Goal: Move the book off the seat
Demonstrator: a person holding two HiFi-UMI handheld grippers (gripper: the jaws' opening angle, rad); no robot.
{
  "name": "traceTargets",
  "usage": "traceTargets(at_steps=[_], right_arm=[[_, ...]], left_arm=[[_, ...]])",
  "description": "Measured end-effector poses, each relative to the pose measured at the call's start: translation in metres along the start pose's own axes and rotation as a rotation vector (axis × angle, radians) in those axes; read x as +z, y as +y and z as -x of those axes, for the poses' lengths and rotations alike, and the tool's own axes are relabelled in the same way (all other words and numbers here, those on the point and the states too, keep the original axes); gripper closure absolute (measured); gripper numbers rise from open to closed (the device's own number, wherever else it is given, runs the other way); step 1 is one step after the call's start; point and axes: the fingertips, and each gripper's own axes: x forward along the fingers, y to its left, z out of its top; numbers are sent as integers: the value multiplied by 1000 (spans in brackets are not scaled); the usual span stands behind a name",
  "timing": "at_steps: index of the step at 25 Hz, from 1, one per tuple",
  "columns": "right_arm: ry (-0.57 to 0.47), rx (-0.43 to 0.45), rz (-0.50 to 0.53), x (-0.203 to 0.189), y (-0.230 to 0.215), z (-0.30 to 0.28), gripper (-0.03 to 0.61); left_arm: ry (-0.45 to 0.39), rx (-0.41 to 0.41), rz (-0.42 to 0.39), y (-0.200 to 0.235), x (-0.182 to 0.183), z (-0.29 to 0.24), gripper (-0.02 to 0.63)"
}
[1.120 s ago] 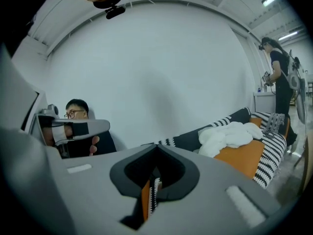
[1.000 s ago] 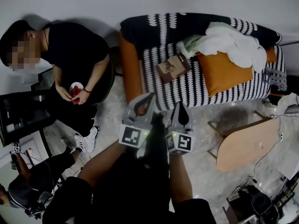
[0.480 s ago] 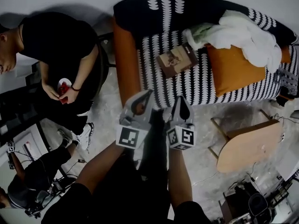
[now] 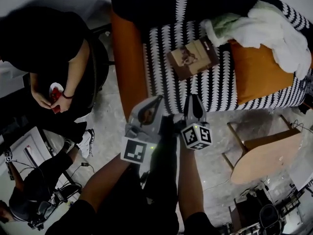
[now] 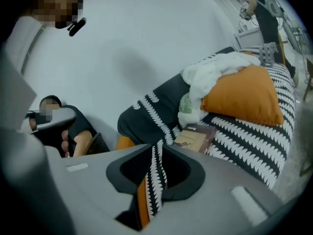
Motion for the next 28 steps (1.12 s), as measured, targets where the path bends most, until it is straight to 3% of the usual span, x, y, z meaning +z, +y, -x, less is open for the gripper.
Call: traceTargets(at_steps=[11, 19, 25, 28], right_arm=[[89, 18, -244, -65, -48, -47, 442], [112, 84, -508, -103, -62, -83, 370], [171, -50, -690, -131, -108, -94, 341], [153, 15, -692, -136, -115, -105, 330]], left_arm=[[16, -2, 21, 15, -39, -23, 607], [10, 3, 49, 23, -57, -23, 607], [15, 1, 46, 19, -64, -42, 607], [24, 4, 44, 21, -75, -46, 607]])
